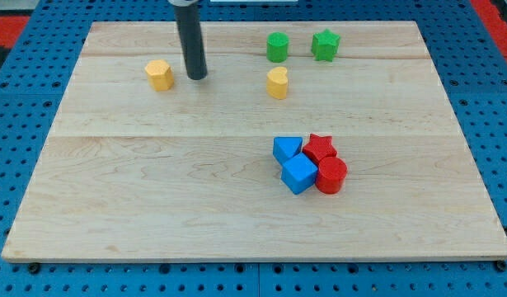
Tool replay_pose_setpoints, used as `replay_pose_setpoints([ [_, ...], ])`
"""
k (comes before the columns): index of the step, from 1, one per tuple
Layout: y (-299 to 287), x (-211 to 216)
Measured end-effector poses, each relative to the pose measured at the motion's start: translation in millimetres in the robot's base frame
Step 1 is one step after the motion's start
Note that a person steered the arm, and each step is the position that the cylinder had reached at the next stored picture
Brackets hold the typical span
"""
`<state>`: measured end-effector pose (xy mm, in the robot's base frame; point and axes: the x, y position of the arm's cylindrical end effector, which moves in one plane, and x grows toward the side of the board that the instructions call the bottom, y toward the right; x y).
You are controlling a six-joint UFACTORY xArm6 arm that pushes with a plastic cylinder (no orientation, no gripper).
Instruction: Move the yellow hexagon to the top left
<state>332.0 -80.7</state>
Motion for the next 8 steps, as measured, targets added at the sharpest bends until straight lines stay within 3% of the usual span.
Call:
replay_pose_setpoints([
  [2,-76,7],
  [5,-115,9],
  [8,-115,-52],
])
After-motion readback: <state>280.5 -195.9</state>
